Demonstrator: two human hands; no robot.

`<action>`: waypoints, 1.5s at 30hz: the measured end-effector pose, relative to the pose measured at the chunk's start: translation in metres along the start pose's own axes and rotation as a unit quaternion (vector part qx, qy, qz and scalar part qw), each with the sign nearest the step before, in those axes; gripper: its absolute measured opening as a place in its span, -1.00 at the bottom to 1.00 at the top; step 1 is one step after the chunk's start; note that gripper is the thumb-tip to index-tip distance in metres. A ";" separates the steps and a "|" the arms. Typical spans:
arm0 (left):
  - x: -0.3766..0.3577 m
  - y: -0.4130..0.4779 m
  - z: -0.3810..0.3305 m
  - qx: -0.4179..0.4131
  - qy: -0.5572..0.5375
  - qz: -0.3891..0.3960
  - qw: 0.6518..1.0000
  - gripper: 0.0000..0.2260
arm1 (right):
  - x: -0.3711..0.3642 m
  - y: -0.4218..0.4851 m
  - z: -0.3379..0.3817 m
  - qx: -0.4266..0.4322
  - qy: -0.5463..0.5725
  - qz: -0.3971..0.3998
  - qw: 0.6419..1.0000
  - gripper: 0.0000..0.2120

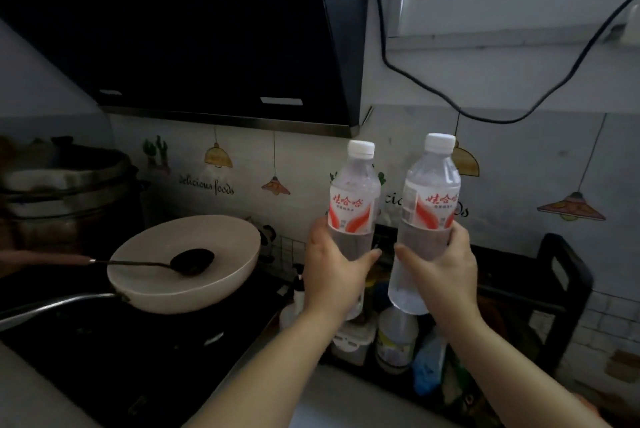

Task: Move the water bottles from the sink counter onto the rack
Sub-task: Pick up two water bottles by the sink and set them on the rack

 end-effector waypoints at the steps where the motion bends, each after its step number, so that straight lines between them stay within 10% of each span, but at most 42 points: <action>1: -0.003 0.012 0.001 -0.010 -0.005 -0.003 1.000 -0.43 | -0.003 0.009 0.004 0.004 0.005 -0.002 1.000 -0.35; 45: -0.126 0.181 0.125 0.032 -0.098 0.150 0.983 -0.51 | -0.094 0.159 -0.032 -0.055 -0.010 -0.099 0.994 -0.37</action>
Point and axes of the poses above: each hand's wrist, its own y-axis towards the middle knuckle, its own x-axis out of the back of the hand, z = x × y, the point moved 7 cm from there along y, towards the middle knuckle, and after that the axes turned 14 degrees about -x, right-handed, at the moved point
